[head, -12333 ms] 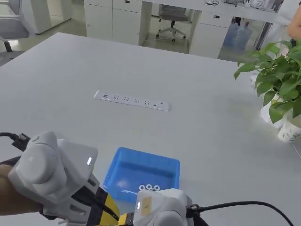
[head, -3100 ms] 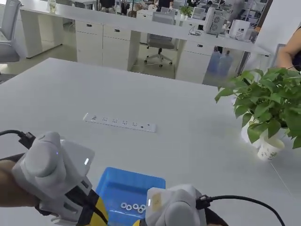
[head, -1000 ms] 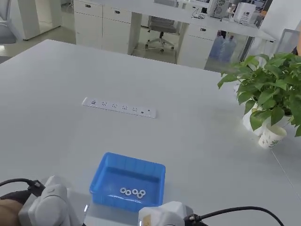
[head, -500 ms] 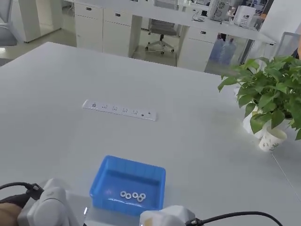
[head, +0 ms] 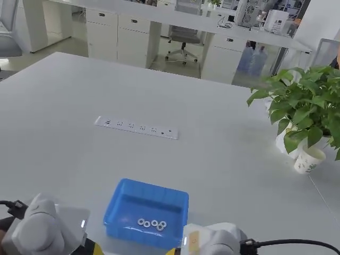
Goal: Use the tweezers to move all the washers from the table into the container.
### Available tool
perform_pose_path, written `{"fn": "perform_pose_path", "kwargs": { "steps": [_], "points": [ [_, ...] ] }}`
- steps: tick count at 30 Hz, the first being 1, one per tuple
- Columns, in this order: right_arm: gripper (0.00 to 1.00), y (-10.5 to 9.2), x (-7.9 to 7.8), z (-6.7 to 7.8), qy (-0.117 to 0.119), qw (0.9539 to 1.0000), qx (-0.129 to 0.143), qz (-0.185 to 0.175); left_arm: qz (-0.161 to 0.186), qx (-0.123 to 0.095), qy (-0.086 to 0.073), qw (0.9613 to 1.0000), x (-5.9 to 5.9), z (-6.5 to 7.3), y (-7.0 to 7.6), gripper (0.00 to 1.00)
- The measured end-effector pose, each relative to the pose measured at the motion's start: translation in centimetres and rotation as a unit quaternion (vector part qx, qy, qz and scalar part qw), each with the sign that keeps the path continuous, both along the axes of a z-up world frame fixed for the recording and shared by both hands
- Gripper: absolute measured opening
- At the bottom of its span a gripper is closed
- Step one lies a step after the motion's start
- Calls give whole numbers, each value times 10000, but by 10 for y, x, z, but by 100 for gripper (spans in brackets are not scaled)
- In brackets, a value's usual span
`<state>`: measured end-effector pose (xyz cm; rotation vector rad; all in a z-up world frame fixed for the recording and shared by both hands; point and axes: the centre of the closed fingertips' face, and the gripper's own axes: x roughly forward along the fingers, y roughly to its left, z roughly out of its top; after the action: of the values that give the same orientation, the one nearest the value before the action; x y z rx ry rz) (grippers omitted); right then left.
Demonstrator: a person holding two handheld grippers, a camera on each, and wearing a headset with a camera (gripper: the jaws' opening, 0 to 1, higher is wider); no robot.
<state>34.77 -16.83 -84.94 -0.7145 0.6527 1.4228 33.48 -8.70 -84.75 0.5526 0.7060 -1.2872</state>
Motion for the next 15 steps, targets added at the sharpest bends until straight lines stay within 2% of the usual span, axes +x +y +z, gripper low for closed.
{"fn": "perform_pose_path", "kwargs": {
  "steps": [4, 10, 15],
  "points": [
    [38, -11, 7, 8, -20, 9997, 106, -231, 292, -270, 10, 9992, 2, 13, 3, 33],
    [47, -28, 15, 22, 5, 9980, 315, -555, 564, -435, -25, 9975, 0, 25, 14, 40],
    [57, -43, 19, 30, -25, 9956, 509, -791, 875, -616, -164, 9941, 1, 36, 24, 46]
  ]
}}
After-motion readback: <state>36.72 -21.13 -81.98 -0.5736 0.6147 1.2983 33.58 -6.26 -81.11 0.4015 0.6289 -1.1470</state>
